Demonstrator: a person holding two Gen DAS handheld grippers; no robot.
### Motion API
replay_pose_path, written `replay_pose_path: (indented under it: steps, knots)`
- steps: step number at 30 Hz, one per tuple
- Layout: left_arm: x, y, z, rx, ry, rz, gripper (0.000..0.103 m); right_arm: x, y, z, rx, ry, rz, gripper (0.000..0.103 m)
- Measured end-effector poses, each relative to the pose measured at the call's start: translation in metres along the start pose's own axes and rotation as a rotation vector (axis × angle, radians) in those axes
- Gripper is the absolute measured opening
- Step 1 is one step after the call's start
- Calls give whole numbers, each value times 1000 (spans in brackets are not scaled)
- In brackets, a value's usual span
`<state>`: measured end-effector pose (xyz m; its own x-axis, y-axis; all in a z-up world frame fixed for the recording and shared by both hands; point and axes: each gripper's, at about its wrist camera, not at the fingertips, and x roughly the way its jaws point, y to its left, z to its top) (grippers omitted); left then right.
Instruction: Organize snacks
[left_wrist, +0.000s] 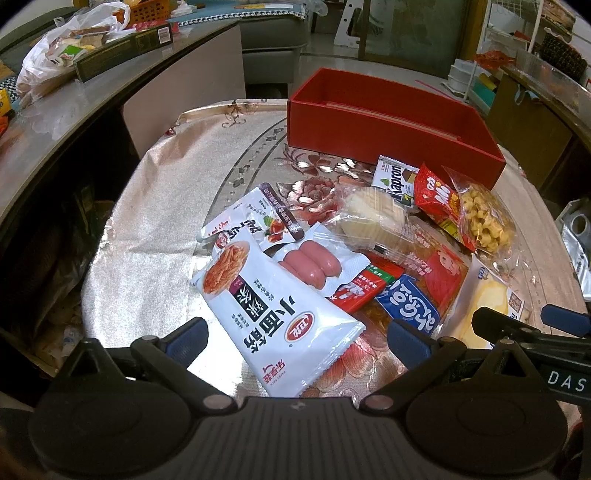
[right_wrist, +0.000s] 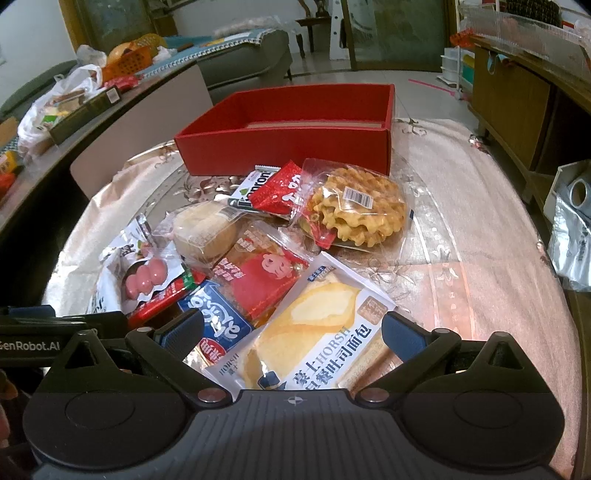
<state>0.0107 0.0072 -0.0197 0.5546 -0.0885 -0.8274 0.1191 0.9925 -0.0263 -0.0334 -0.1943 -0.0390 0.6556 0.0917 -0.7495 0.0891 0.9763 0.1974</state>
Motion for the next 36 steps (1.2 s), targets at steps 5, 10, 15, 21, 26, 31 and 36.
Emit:
replay_pose_path:
  steps: [5, 10, 15, 21, 26, 31, 36]
  knots:
    - [0, 0, 0, 0, 0, 0, 99, 1, 0, 0, 0, 3, -1, 103]
    - [0, 0, 0, 0, 1, 0, 99, 1, 0, -1, 0, 4, -1, 103]
    - [1, 0, -1, 3, 2, 2, 99, 2, 0, -1, -1, 8, -3, 103]
    - [1, 0, -1, 5, 4, 2, 99, 1, 0, -1, -2, 8, -2, 103]
    - [0, 0, -1, 6, 4, 1, 99, 1, 0, -1, -2, 10, -5, 103]
    - [0, 0, -1, 6, 5, 1, 99, 1, 0, -1, -2, 10, -5, 103]
    - [0, -2, -1, 9, 8, 3, 99, 2, 0, -1, -3, 14, -5, 103]
